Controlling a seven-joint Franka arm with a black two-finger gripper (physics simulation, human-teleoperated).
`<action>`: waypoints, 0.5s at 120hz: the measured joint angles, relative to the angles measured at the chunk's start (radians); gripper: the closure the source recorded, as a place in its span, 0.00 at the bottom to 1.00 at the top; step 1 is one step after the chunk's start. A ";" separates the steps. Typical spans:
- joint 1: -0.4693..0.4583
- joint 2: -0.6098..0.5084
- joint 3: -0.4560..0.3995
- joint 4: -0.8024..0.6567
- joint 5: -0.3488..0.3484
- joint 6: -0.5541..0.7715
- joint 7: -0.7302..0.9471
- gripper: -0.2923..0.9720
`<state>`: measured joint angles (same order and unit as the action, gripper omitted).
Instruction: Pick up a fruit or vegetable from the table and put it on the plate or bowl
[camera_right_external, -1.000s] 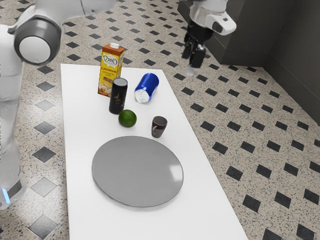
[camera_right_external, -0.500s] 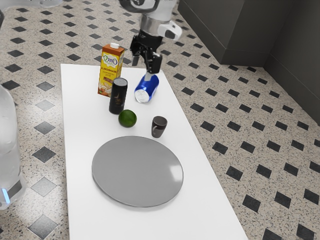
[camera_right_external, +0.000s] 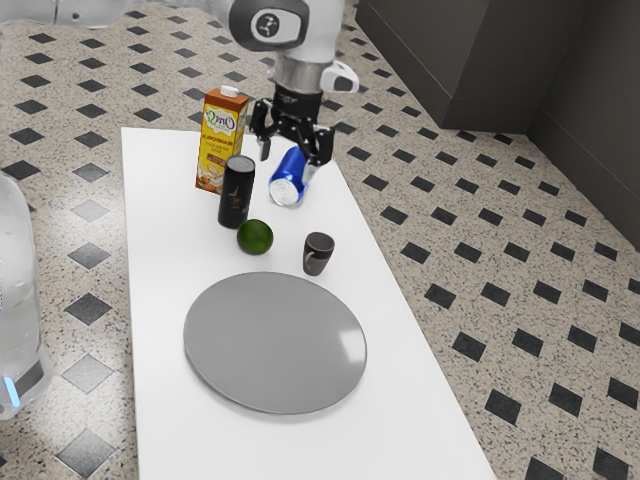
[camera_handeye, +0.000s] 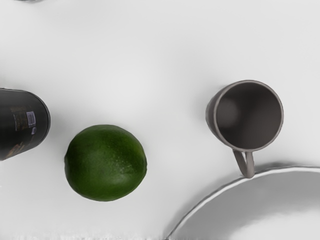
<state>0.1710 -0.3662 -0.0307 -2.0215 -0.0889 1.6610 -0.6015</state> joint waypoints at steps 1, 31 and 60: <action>0.003 -0.003 0.000 -0.003 -0.001 0.001 -0.006 0.23; 0.018 -0.024 0.000 -0.032 -0.035 0.012 -0.194 0.23; 0.055 -0.024 0.002 -0.031 -0.037 0.014 -0.326 0.23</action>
<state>0.2262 -0.3906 -0.0290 -2.0529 -0.1261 1.6751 -0.9270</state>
